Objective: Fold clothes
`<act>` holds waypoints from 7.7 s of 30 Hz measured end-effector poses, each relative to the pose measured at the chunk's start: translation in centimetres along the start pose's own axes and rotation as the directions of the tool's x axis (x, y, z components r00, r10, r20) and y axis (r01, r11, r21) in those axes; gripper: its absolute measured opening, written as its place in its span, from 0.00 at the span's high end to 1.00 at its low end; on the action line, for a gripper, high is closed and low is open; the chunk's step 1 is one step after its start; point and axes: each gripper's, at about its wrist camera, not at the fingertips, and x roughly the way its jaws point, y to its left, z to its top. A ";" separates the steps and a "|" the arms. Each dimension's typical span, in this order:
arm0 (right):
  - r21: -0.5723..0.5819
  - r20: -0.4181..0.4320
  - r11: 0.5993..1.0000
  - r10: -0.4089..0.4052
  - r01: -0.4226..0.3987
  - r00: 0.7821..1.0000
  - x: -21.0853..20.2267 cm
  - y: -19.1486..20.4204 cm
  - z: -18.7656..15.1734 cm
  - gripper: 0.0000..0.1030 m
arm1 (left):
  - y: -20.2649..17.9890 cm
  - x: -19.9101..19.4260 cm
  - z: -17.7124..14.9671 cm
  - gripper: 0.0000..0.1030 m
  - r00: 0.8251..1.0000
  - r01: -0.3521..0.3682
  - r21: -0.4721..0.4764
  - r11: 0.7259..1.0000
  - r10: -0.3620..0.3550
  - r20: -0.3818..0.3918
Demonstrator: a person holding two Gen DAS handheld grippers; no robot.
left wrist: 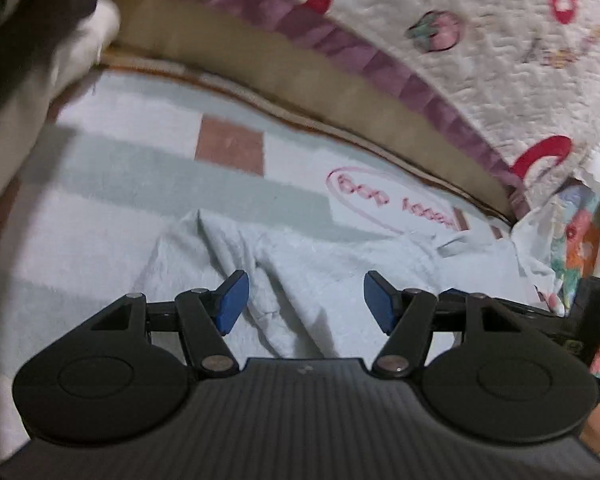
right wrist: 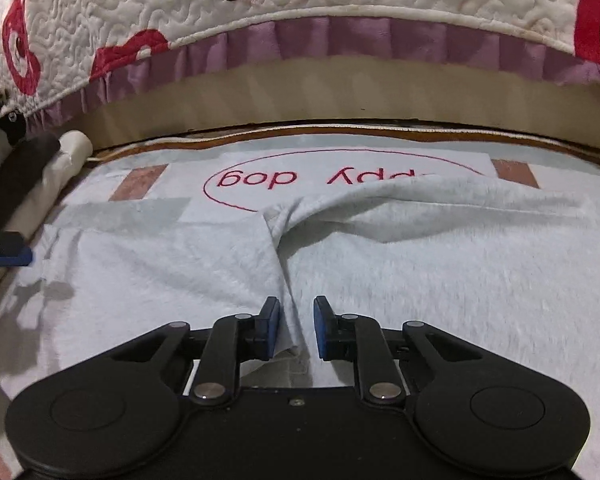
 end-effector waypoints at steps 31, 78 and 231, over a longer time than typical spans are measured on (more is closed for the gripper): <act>0.349 0.074 0.866 0.355 -0.358 0.932 6.7 -4.4 7.3 0.86 | 8.4 3.9 1.9 0.93 0.954 0.273 -0.528 0.804 -0.154 0.259; -0.817 -0.038 0.566 0.136 -0.109 0.990 -2.7 18.7 -7.7 0.36 | 2.2 -6.9 -9.1 0.86 0.929 -0.371 0.371 0.851 0.334 0.162; 0.533 0.196 0.843 -0.213 0.079 0.957 -10.2 -13.4 -11.3 0.61 | -17.9 3.1 -8.3 0.47 0.989 -0.067 0.588 0.806 0.129 -0.065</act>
